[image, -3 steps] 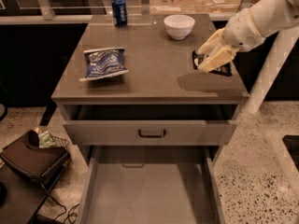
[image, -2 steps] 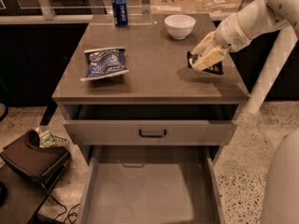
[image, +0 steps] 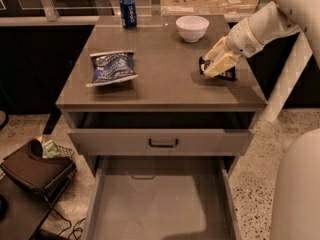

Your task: Pick rxbar chocolate from middle drawer and place on counter

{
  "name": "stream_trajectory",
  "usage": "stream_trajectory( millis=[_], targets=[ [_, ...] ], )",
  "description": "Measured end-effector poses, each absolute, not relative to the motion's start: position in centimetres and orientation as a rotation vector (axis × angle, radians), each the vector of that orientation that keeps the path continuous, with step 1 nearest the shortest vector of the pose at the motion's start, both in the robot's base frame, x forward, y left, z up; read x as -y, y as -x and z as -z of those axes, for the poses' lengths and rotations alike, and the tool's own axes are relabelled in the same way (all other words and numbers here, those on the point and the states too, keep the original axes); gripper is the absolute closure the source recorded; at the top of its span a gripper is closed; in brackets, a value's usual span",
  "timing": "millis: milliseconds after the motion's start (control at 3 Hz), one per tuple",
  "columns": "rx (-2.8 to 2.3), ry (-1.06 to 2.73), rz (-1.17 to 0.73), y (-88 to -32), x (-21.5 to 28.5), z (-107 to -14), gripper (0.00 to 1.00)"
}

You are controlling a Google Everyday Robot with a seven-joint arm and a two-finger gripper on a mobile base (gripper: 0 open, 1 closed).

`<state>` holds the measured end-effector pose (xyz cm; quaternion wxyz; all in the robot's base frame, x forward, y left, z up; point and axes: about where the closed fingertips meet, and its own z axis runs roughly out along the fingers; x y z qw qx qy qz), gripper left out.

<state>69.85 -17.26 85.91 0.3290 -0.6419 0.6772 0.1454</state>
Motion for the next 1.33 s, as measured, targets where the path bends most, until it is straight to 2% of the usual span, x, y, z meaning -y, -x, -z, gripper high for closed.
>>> stream_trajectory(
  millis=[1000,1333],
  targets=[
    [-1.770,1.686,-0.395,-70.20,16.49,-85.14,0.15],
    [-1.769,1.688,-0.400,-70.31,16.22,-84.87,0.00]
  ],
)
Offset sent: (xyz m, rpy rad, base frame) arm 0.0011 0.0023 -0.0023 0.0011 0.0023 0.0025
